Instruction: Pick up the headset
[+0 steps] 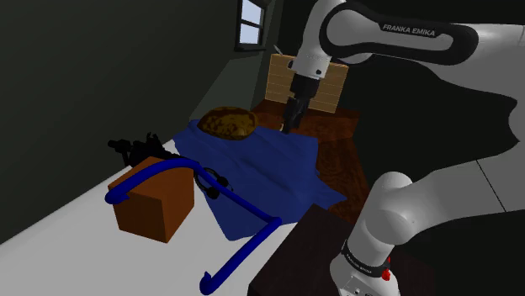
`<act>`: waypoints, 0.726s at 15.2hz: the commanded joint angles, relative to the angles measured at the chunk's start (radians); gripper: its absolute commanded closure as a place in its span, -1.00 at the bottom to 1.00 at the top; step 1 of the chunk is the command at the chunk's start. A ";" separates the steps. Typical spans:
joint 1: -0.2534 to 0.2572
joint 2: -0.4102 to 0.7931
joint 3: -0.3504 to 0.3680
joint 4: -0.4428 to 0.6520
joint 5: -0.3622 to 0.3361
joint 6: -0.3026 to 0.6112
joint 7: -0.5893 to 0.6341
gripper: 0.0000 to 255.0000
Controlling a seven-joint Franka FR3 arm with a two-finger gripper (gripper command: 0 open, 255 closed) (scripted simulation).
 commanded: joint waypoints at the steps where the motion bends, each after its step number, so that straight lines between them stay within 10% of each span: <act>1: 0.000 0.000 0.000 0.000 0.000 0.000 0.000 -1.00; 11: -0.007 0.308 -0.036 -0.007 -0.012 0.280 -0.075 -1.00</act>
